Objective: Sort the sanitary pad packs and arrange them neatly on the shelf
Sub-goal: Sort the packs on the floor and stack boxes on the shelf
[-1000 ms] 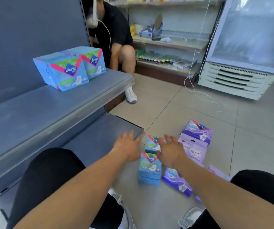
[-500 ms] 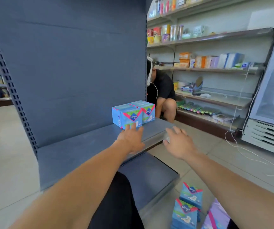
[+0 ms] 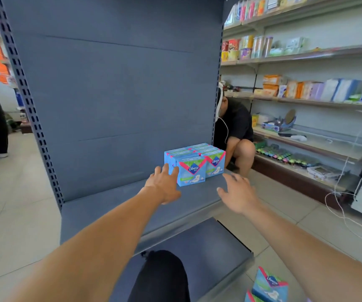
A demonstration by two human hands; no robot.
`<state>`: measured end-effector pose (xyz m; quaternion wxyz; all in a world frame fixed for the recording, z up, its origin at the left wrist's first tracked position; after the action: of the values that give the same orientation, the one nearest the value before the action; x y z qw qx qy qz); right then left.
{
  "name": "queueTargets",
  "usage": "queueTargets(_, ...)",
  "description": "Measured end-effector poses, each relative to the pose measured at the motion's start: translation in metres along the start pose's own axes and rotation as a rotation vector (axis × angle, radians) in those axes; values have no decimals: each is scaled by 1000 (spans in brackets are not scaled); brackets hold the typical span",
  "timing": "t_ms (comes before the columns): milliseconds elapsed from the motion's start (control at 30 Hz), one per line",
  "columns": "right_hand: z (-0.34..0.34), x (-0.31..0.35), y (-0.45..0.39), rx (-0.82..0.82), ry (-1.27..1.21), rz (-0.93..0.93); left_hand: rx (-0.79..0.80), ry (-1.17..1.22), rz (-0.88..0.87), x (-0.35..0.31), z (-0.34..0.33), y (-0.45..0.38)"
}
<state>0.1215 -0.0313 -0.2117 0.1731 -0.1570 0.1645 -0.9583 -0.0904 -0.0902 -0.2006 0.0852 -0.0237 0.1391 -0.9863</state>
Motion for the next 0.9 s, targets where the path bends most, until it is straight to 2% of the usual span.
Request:
queueTargets(367, -65, -55, -123, 82, -201, -170, -71, -23, -128, -14, -47, -119)
queueTargets(500, -90, -65, -161, 93, -396, -269, -160, -20, -145, -17, -60, -142)
queueTargets(667, -118, -78, -197, 90, -796, -453, -252, -39, -200, -12, -60, -149)
queueTargets(767, -128, -71, -208, 110, -1005, -445, -208, -20, -173, -7, -59, -151)
queueTargets(900, -134, -64, -211, 94, -1142, -469, -17, 138, -14, -1, -59, -153)
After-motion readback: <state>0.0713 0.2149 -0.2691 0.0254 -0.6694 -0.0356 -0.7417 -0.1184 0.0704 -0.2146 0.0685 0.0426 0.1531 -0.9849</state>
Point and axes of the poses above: each hand's wrist, its own y-axis away from the middle knuckle, its own z-axis out of the back of the hand, x = y × z, the point moved 4 cm from there along -y, towards the middle knuckle, and after that the axes turned 11 degrees about -x, right-handed, at the moved point
